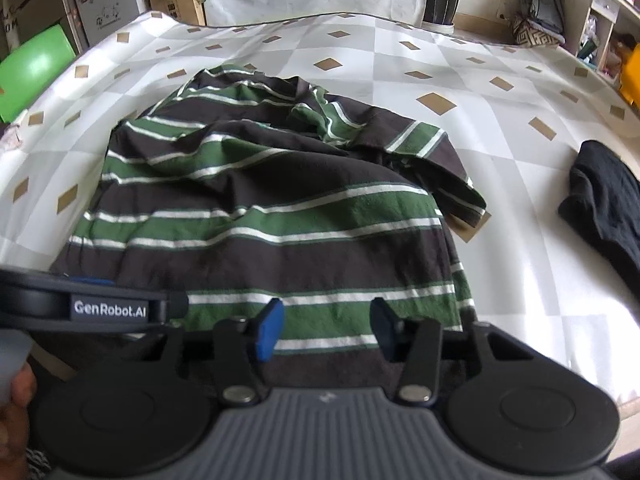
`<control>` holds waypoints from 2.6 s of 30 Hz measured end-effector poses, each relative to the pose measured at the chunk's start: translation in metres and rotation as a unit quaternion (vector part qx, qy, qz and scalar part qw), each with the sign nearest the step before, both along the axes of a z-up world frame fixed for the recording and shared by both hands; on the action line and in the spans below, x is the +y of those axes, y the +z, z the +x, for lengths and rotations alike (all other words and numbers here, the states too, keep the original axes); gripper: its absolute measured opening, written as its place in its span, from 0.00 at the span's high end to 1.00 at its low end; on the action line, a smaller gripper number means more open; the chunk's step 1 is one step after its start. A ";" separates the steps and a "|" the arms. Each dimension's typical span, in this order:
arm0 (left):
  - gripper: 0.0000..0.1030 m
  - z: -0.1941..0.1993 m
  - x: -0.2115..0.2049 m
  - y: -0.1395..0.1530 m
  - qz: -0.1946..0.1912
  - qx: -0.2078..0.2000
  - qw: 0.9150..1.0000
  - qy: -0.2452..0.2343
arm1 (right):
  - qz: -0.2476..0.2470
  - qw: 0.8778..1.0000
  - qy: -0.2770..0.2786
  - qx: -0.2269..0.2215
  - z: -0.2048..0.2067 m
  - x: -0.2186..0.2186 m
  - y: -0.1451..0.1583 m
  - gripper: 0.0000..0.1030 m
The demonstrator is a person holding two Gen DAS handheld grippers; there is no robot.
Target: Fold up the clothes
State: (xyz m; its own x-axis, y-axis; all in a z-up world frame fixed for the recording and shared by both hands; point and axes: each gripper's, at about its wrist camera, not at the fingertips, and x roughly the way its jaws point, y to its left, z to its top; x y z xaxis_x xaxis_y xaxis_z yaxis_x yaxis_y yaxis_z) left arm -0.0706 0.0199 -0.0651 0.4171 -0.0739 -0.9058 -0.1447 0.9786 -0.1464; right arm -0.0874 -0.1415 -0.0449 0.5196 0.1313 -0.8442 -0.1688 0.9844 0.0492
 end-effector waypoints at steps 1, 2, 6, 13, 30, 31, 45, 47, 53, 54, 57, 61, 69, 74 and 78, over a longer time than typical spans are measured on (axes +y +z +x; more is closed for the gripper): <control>0.49 0.000 0.000 0.000 -0.002 -0.002 1.000 -0.002 | 0.004 1.000 0.000 0.004 0.002 -0.001 0.000 0.66; 0.52 0.000 -0.001 0.001 -0.004 -0.005 1.000 -0.003 | 0.009 1.000 0.000 0.007 0.004 -0.002 0.001 0.71; 0.83 0.002 -0.002 0.005 0.000 -0.014 1.000 -0.011 | 0.029 0.999 0.009 0.019 0.015 -0.006 0.006 0.83; 0.87 0.022 0.007 0.005 -0.005 0.008 1.000 0.003 | 0.008 0.999 0.049 0.017 0.041 -0.010 0.018 0.84; 0.34 0.085 0.007 0.006 0.015 0.087 0.995 -0.049 | 0.012 0.994 0.108 0.018 0.125 -0.023 0.033 0.48; 0.33 0.088 0.006 0.006 0.018 0.091 0.994 -0.052 | 0.011 0.994 0.109 0.019 0.129 -0.022 0.032 0.48; 0.32 0.124 0.012 0.000 -0.015 0.094 0.995 -0.025 | 0.006 0.992 0.122 0.026 0.174 -0.002 0.009 0.42; 0.32 0.128 0.012 -0.002 -0.016 0.096 0.995 -0.021 | 0.002 0.992 0.127 0.027 0.178 0.002 0.005 0.41; 0.32 0.139 0.007 -0.004 0.000 0.087 0.996 -0.026 | -0.005 0.990 0.138 0.024 0.188 0.009 -0.002 0.41; 0.32 0.141 0.006 -0.004 0.006 0.086 0.996 -0.026 | -0.006 0.990 0.140 0.023 0.190 0.011 -0.004 0.41; 0.32 0.146 0.009 -0.006 0.012 0.088 0.996 -0.018 | -0.005 0.989 0.146 0.023 0.196 0.014 -0.008 0.41; 0.31 0.148 0.015 -0.007 -0.001 0.089 0.996 -0.001 | -0.004 0.988 0.154 0.020 0.203 0.019 -0.011 0.41; 0.28 0.150 0.010 -0.008 0.008 0.088 0.996 0.000 | -0.016 0.987 0.160 0.016 0.217 0.027 -0.021 0.41; 0.28 0.153 0.006 -0.008 0.004 0.092 0.996 -0.003 | -0.019 0.987 0.158 0.005 0.224 0.032 -0.025 0.50; 0.27 0.155 0.004 -0.009 0.005 0.095 0.995 -0.001 | -0.003 0.990 0.140 0.008 0.232 0.030 -0.024 0.79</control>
State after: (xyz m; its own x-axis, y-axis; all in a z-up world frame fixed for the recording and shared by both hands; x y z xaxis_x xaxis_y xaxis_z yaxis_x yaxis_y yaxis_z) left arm 0.0840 0.0238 -0.0738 0.2386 -0.0658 -0.9689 -0.1666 0.9801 -0.1076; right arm 0.1444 -0.1116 -0.0686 0.4498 0.2621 -0.8538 -0.4335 0.8999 0.0478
